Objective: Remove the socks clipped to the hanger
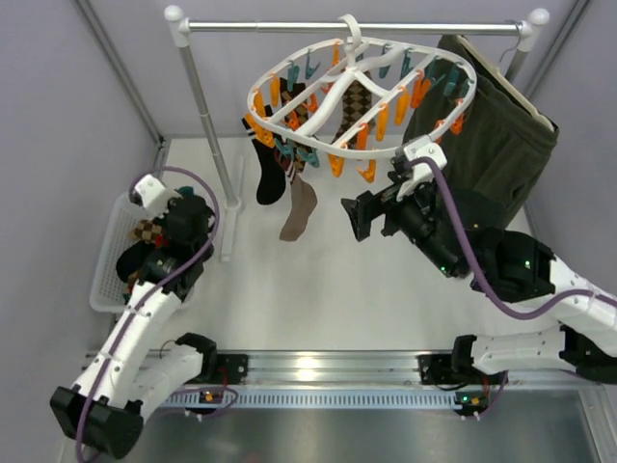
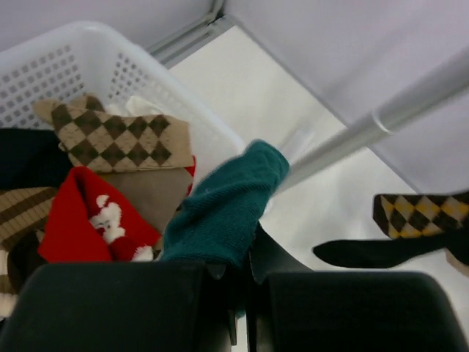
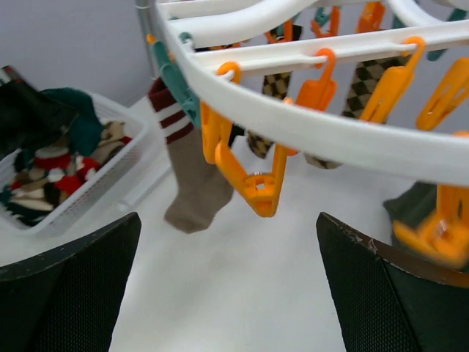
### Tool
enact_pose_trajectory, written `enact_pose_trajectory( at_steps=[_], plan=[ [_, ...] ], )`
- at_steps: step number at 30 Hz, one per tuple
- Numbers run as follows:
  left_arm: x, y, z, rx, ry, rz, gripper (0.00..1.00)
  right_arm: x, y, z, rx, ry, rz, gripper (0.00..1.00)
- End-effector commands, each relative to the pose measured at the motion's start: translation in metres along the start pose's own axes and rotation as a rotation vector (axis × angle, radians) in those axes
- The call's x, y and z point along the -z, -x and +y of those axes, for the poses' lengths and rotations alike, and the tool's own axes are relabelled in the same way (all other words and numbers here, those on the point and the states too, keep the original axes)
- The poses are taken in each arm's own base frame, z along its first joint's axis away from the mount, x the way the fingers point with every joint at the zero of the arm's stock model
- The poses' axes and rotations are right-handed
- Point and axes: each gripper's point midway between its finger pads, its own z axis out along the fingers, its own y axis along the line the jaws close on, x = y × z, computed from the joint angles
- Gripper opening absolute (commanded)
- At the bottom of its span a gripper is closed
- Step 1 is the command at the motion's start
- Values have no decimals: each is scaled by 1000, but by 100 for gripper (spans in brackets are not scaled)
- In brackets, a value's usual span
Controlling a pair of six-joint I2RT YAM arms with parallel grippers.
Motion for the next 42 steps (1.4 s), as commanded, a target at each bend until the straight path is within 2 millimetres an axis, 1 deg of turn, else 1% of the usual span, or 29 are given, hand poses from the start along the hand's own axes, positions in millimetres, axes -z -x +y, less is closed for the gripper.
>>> enact_pose_trajectory(
  at_steps=[1,2,3,4,5,7,10,11,13,14,16,19,20,24,25,26,27,28,29,30,31,32,33,34,37,38,40,41,42],
  plan=[
    [-20,0,8,94,-13,155,0,23,4,23,-64,216,-14,99],
    [-27,1,18,109,11,168,0,27,3,26,-65,245,-19,99],
    [-45,6,40,138,90,168,0,32,3,35,-69,310,-24,99],
    [-51,1,43,162,79,213,2,38,2,36,-70,339,-30,100],
    [-62,6,63,204,144,202,4,43,2,40,-73,378,-36,99],
    [-80,-5,80,208,210,239,11,52,5,36,-90,394,-53,100],
    [-98,-12,90,172,257,272,41,65,8,31,-110,416,-80,99],
    [-98,-14,89,173,251,281,65,68,9,30,-115,424,-87,99],
    [-93,-16,93,182,263,273,82,75,9,25,-124,426,-104,99],
    [-91,-15,95,188,271,261,95,75,10,22,-129,414,-110,100],
    [-87,-9,97,181,271,238,98,78,8,18,-133,408,-112,99],
    [-76,7,79,173,170,228,98,82,6,16,-136,411,-113,99],
    [-68,16,65,183,98,222,98,83,6,15,-137,411,-117,99],
    [-48,23,-4,99,-207,270,98,89,6,11,-150,417,-139,100],
    [-42,22,-25,72,-301,281,98,91,5,10,-153,420,-145,100],
    [-28,11,-52,2,-414,307,98,93,5,9,-154,421,-147,99],
    [-23,4,-67,-21,-480,327,98,94,5,8,-154,421,-150,99],
    [-6,-11,-90,-40,-614,376,98,95,5,7,-153,423,-155,100],
    [5,-11,-114,-36,-744,357,98,96,4,7,-150,426,-154,100],
    [11,-10,-124,-24,-822,343,98,97,4,7,-150,430,-157,99],
    [13,-27,-125,-23,-881,358,98,99,3,7,-148,438,-156,99],
    [25,-30,-133,-18,-983,360,98,100,3,9,-146,453,-154,99],
    [26,-20,-140,-11,-1030,284,98,102,2,9,-144,458,-152,99],
    [25,-31,-135,-14,-1035,283,98,103,1,9,-143,461,-150,99],
    [29,-25,-141,-34,-1118,187,98,105,0,9,-141,470,-148,100],
    [27,-38,-140,-43,-1140,210,98,105,-1,10,-139,476,-147,99],
    [30,-36,-148,-48,-1208,153,98,104,-1,13,-130,484,-150,100],
    [27,-51,-147,-56,-1225,177,98,103,-1,15,-123,491,-155,99],
    [30,-53,-149,-67,-1267,167,98,101,-3,17,-114,495,-149,100]
  ],
)
